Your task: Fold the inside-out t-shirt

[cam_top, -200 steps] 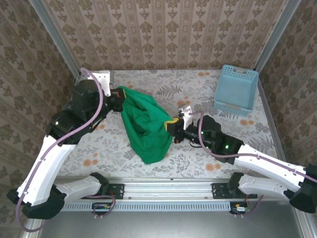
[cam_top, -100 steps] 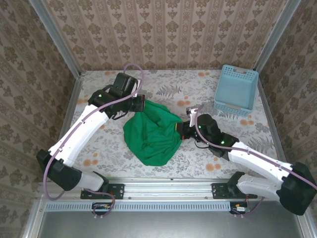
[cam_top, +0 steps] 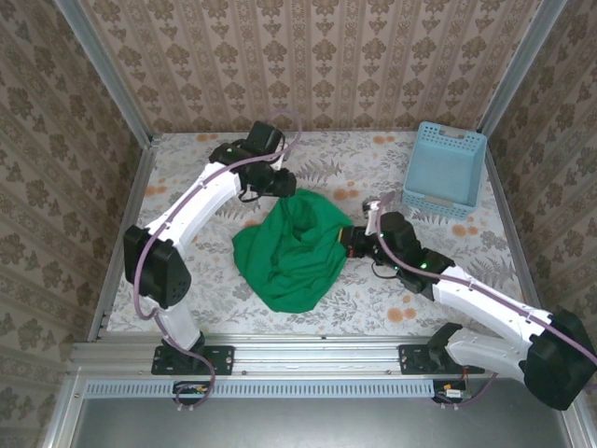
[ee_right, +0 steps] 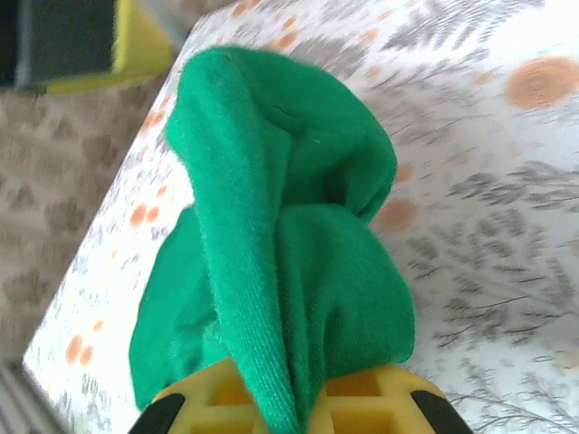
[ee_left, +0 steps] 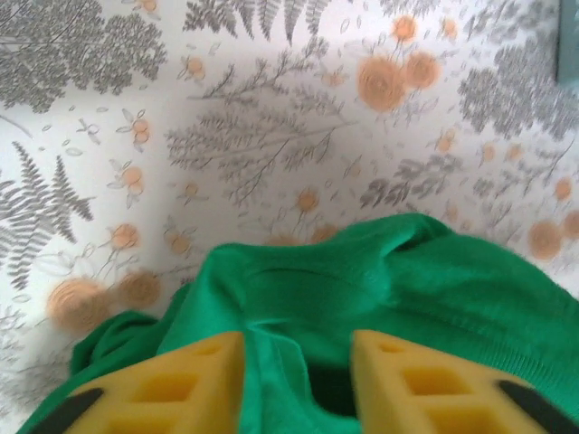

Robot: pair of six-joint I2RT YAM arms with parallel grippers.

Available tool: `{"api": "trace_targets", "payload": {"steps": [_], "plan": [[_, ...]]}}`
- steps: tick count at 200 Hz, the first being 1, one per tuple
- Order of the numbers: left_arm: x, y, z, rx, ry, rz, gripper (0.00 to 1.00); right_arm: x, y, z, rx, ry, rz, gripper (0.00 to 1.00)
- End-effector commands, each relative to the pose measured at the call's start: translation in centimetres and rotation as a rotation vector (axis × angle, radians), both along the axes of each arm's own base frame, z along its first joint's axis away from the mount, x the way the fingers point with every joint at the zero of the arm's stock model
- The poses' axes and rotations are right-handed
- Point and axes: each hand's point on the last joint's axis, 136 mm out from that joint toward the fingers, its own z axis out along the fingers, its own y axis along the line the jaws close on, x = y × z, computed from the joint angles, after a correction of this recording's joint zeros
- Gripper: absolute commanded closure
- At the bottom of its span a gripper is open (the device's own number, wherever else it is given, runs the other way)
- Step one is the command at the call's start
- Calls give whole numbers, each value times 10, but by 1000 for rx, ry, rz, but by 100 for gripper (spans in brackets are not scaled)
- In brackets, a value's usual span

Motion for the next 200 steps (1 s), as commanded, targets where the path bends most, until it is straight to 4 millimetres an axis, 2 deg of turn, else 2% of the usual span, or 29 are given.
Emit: {"api": "trace_targets", "payload": {"steps": [1,7,11,16,27,33,35,36,38,40,46,55,69,82,93,116,120,135,154,176,188,200], "plan": [[-16,1,3,9,-2,-21,53,8,-47,-39,-7,149,-235,100],[-22,5,0,13,-9,-13,48,6,-52,-47,-25,173,-251,100],[-27,8,-3,17,-13,-6,44,5,-54,-52,-40,183,-256,95],[-33,14,-6,21,-17,7,41,3,-57,-58,-62,196,-262,86],[-46,30,-10,34,-37,51,37,-1,-65,-71,-123,235,-283,55],[-57,43,-22,59,-26,79,36,-4,-69,-75,-162,247,-288,45],[-58,45,-20,56,-32,88,36,-4,-70,-76,-177,249,-290,43],[-62,48,-27,68,-20,91,36,-5,-71,-76,-184,249,-289,42],[-64,51,-24,65,-28,99,36,-5,-71,-76,-196,248,-288,40],[-68,55,-31,74,-17,105,36,-6,-72,-76,-210,247,-286,38],[-77,63,-35,77,-18,124,36,-7,-72,-73,-246,237,-273,35],[-92,75,-48,82,0,146,36,-9,-63,-64,-288,195,-221,32],[-115,81,-67,50,31,152,36,-12,-37,-44,-340,108,-110,28],[-132,79,-80,-11,53,148,36,-17,-4,-35,-371,67,3,25],[-142,75,-89,-66,62,148,37,-21,23,-35,-375,73,76,24],[-149,67,-103,-145,61,150,40,-30,80,-50,-348,108,190,24],[-149,66,-104,-159,62,151,41,-30,89,-61,-362,131,200,24],[-148,57,-106,-213,59,140,43,-27,109,-80,-379,180,203,27],[-145,53,-112,-234,72,143,51,-20,121,-98,-388,234,182,31],[-142,55,-123,-226,98,157,62,-12,123,-109,-433,251,153,37],[-140,54,-127,-233,112,159,71,-9,120,-111,-460,249,138,50],[-138,58,-129,-223,119,166,83,-9,115,-107,-469,233,129,68]]}}
